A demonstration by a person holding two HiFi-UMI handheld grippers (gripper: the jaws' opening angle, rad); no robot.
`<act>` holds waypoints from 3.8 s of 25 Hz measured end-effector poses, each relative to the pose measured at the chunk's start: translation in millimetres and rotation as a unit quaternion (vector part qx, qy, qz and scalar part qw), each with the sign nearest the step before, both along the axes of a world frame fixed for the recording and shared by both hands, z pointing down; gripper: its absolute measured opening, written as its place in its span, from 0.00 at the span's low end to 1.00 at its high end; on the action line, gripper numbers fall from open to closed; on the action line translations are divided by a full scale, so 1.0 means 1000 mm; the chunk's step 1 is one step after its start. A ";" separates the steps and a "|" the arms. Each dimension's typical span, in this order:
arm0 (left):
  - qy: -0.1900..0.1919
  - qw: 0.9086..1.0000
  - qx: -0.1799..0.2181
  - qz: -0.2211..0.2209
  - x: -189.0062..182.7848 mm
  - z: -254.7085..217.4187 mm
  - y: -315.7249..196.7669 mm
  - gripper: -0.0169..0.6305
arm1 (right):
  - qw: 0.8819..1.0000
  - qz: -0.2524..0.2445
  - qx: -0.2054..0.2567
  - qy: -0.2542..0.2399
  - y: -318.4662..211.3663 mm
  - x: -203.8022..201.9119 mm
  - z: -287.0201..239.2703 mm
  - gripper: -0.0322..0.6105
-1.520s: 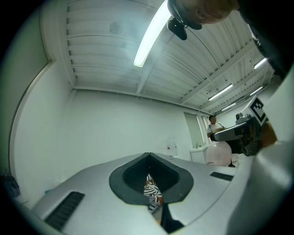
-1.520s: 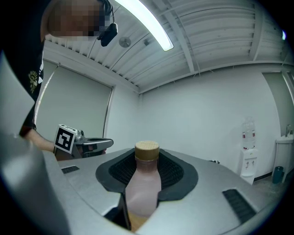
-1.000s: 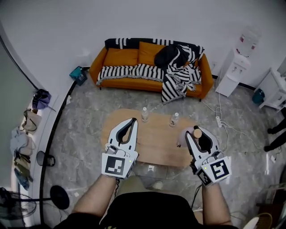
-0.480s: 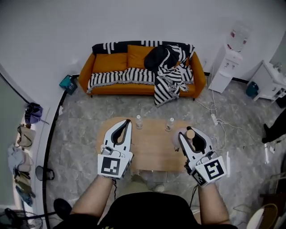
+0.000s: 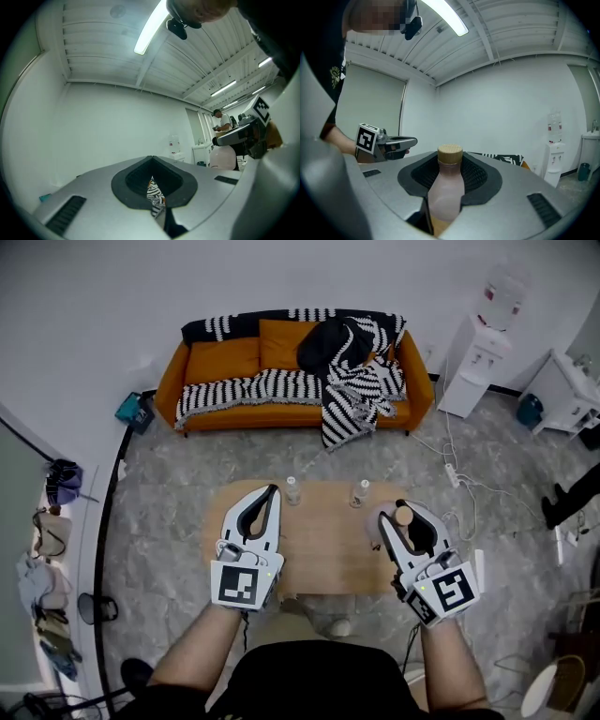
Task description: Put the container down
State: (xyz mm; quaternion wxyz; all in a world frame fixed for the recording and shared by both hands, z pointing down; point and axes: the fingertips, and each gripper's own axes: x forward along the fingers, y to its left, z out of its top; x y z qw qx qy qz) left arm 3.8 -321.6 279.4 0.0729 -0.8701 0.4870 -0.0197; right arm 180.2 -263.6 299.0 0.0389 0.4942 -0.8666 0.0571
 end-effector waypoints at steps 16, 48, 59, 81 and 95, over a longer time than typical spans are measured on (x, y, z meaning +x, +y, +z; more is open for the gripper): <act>-0.013 0.999 -0.042 0.008 0.019 0.084 -0.013 0.05 | 0.999 -0.001 -0.048 0.002 -0.010 -0.006 0.073 0.28; -0.031 0.996 -0.087 -0.013 0.022 0.210 -0.066 0.05 | 0.996 0.012 -0.089 -0.007 -0.065 -0.016 0.198 0.28; -0.029 0.994 -0.099 -0.022 0.017 0.242 -0.087 0.05 | 0.994 0.014 -0.105 -0.007 -0.087 -0.017 0.233 0.28; -0.046 0.989 -0.143 -0.016 -0.001 0.329 -0.118 0.05 | 0.985 0.013 -0.172 0.029 -0.121 -0.036 0.339 0.28; -0.040 0.985 -0.165 -0.015 0.006 0.363 -0.143 0.05 | 0.969 0.009 -0.237 0.066 -0.133 -0.040 0.435 0.28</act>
